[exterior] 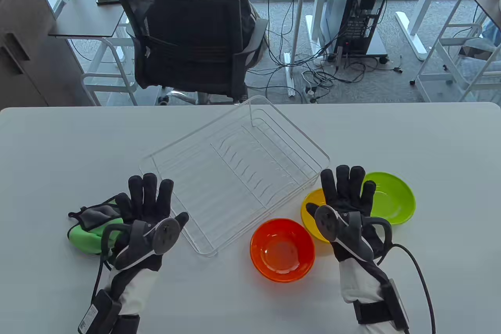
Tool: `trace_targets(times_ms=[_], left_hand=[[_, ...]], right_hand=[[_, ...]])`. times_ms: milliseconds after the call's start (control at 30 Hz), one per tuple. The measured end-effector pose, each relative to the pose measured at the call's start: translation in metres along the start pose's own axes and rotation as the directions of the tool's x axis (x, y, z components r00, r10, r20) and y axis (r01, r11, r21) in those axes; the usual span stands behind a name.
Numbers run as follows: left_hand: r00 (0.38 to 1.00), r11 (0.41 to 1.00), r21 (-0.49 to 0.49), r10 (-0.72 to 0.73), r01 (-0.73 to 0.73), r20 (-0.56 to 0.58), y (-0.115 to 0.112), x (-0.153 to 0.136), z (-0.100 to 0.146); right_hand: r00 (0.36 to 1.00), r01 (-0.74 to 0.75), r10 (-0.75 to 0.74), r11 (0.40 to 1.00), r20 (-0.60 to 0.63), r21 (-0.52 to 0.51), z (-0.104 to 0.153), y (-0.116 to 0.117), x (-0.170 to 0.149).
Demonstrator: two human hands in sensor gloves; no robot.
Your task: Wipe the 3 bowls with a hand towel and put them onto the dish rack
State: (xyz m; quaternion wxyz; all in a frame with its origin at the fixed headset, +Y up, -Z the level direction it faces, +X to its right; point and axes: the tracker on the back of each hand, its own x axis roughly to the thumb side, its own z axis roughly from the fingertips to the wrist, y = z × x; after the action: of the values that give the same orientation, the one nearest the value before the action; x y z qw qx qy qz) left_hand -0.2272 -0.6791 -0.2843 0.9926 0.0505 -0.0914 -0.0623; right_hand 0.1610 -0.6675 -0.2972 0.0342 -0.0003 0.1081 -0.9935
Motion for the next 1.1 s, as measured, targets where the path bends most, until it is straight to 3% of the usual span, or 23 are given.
trace_targets(times_ms=[1100], left_hand=[[0.999, 0.996, -0.093, -0.008, 0.003, -0.048, -0.0024, -0.0069, -0.002]], right_hand=[[0.999, -0.033, 0.032, 0.999, 0.002, 0.039, 0.0002, 0.0045, 0.0058]])
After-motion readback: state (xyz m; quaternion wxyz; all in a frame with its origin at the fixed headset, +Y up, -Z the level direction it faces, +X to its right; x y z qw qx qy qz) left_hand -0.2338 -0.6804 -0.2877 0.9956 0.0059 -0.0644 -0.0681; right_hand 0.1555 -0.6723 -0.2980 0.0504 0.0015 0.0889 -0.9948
